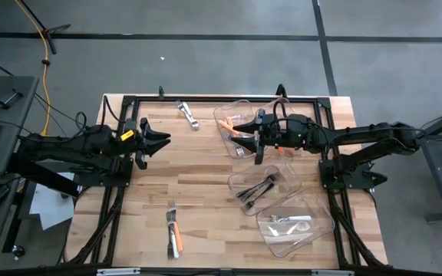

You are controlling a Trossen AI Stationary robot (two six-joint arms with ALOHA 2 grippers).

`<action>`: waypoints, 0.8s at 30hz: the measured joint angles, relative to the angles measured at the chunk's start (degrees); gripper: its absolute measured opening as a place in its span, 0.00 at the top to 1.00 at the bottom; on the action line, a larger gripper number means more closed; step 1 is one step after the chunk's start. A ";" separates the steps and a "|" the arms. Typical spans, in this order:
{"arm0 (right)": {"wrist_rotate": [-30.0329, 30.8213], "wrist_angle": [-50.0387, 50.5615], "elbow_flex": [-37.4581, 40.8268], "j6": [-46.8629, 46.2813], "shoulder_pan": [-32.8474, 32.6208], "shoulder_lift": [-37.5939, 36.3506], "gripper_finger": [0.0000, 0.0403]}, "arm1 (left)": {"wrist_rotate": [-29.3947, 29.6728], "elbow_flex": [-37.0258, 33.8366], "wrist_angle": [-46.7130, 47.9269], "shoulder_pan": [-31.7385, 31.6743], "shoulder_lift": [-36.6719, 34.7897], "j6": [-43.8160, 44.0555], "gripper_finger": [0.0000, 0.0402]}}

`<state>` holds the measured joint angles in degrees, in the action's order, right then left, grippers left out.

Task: Sort silverware by color (type)
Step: Move the top white fork to the bottom

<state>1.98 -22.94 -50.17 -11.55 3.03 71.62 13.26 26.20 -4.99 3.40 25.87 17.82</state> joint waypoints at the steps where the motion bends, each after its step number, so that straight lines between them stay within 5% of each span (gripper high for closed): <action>1: 0.00 0.00 0.00 0.01 0.00 0.01 0.55 | 0.00 0.00 -0.58 0.01 0.00 0.00 0.76; 10: 0.00 0.02 0.00 0.02 0.00 0.01 0.55 | 0.41 0.00 -2.67 0.01 -0.02 4.22 0.76; 17: 0.00 0.04 0.00 0.02 0.00 -0.01 0.55 | 17.51 0.00 -2.52 -0.33 3.87 19.36 0.76; 24: 0.00 0.91 0.00 0.02 0.00 0.01 0.55 | 11.85 1.60 -1.73 -5.93 16.31 25.46 0.76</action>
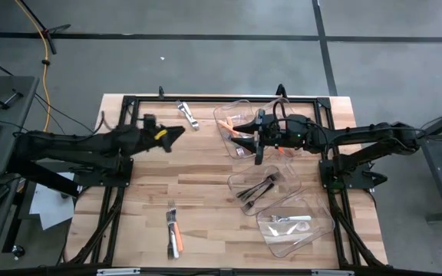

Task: Sort silverware by color (type)
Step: Move the top white fork to the bottom

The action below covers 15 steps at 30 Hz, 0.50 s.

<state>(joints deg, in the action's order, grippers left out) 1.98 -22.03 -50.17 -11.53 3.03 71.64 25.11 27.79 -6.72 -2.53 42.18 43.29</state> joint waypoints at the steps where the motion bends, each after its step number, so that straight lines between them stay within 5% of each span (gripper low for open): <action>1: 0.00 0.15 0.00 0.00 0.00 0.00 0.55 | -0.17 0.85 0.79 -1.30 1.93 0.07 0.76; 15: 0.00 1.82 0.00 -0.44 0.00 0.00 0.55 | -10.11 15.93 15.93 -28.44 25.18 0.13 0.76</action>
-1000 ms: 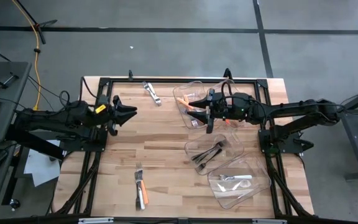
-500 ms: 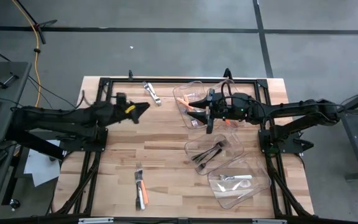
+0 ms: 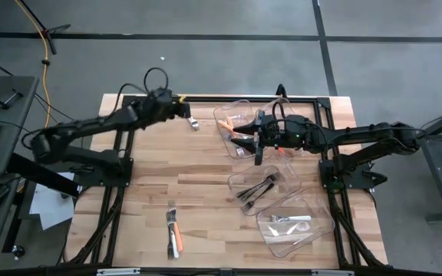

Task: Sort silverware by color (type)
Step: Move the top white fork to the bottom

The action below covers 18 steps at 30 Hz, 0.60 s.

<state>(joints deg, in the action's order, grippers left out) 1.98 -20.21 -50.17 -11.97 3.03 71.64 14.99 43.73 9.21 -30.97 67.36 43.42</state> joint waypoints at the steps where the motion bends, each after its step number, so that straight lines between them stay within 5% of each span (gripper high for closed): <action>1: 0.00 0.29 0.00 0.00 0.00 0.00 0.55 | -1.02 0.46 0.01 -1.62 2.00 -0.01 0.76; 10: 2.35 3.88 -0.02 0.42 0.00 0.00 0.55 | -7.21 2.74 0.05 -10.42 19.58 2.47 0.78; 18: 2.40 4.58 -0.02 -0.84 0.00 0.00 0.55 | -7.19 5.22 -0.33 -12.71 27.06 3.29 0.81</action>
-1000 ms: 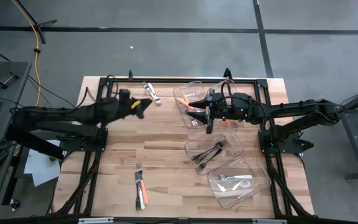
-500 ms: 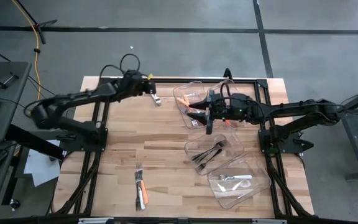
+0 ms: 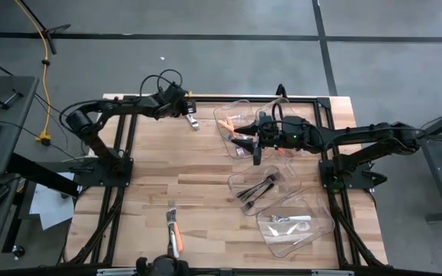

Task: Sort silverware by color (type)
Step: Move the top white fork to the bottom

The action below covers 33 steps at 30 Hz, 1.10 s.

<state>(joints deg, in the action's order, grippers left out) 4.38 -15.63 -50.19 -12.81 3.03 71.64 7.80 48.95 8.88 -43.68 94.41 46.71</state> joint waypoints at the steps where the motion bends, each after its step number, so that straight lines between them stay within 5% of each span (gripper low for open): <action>1: 0.00 0.11 0.00 -0.21 0.00 0.00 0.55 | 0.08 0.50 -0.37 0.01 0.47 -0.38 0.82; 11: 0.00 0.41 0.00 -0.23 0.00 0.00 0.55 | -0.07 1.99 -0.42 0.02 5.46 0.04 0.99; 33: 0.00 1.67 0.00 -0.22 0.00 0.00 0.55 | -2.37 2.04 -3.42 -1.99 8.55 2.45 1.00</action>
<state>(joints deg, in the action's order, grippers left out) 4.38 -13.96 -50.19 -13.03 3.03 71.64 5.43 50.98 5.47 -45.67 102.97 49.16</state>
